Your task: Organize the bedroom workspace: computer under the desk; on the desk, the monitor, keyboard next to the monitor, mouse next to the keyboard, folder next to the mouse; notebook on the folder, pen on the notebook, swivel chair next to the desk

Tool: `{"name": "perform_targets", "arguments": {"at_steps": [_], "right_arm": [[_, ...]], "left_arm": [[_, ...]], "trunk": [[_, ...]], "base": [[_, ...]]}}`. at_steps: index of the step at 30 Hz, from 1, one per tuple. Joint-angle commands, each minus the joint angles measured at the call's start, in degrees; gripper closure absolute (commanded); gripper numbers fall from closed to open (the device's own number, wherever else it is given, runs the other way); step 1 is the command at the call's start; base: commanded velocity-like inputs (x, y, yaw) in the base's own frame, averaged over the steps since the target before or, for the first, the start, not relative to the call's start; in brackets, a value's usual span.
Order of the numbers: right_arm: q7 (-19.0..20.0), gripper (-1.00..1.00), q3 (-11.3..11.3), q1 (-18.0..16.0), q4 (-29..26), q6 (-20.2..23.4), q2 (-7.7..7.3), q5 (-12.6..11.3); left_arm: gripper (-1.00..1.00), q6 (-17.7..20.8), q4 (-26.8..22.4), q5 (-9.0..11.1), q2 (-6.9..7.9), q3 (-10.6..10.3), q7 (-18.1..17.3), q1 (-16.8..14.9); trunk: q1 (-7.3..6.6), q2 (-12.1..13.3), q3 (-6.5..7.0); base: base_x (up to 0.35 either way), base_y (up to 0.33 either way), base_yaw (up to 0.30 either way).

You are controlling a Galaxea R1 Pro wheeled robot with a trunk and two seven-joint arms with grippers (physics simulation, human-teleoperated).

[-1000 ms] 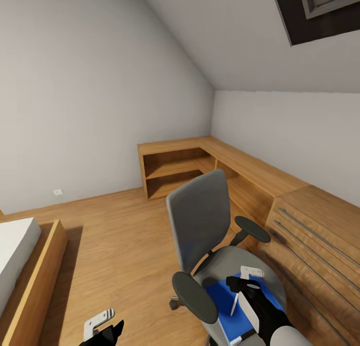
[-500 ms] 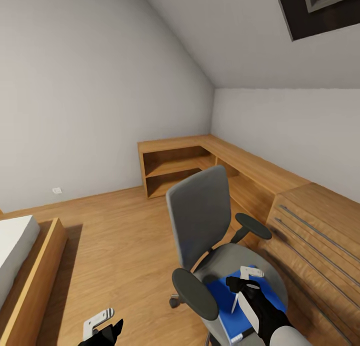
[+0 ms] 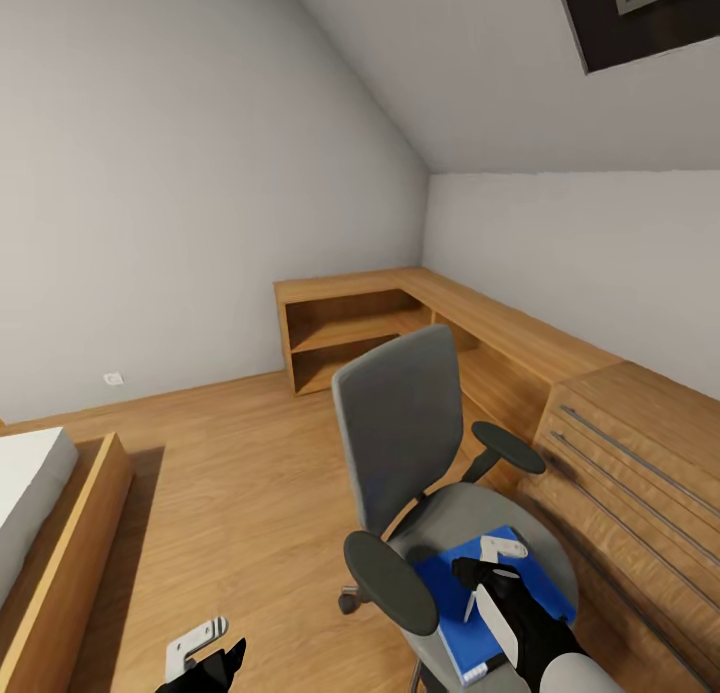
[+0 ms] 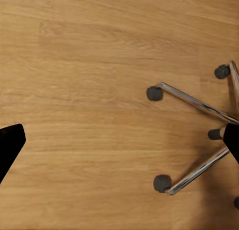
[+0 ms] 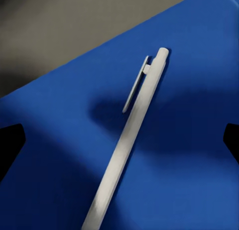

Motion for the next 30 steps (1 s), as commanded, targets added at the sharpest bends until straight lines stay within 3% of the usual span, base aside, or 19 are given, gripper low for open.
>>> {"name": "perform_targets", "arguments": {"at_steps": [1,9,17,30], "right_arm": [[-0.49,-1.00,0.38,-0.02,-0.11,0.31,-0.04,-0.56],[-0.50,-1.00,0.38,-0.02,-0.15,0.47,-0.06,-0.56],[-0.50,-1.00,0.38,-0.02,-0.14,0.49,-0.12,-0.56],[-0.50,-1.00,0.31,-0.02,-0.10,0.49,-0.13,-0.56]], "left_arm": [[-1.00,0.32,-0.14,0.62,-0.04,0.06,0.29,0.00],[-1.00,0.32,-0.14,0.64,-0.04,0.05,0.27,0.00],[-1.00,0.32,-0.14,0.64,-0.04,0.06,0.30,0.03],[-1.00,0.32,-0.14,0.64,-0.04,0.09,0.32,0.02]], "trunk": [[0.00,-0.03,-0.05],[1.10,-2.03,-0.94],[1.10,-2.03,-0.94],[3.95,-7.25,-3.28]], "base": [[0.000,0.000,0.000],[0.000,0.000,0.000],[0.000,0.000,0.000],[0.000,0.000,0.000]]}}
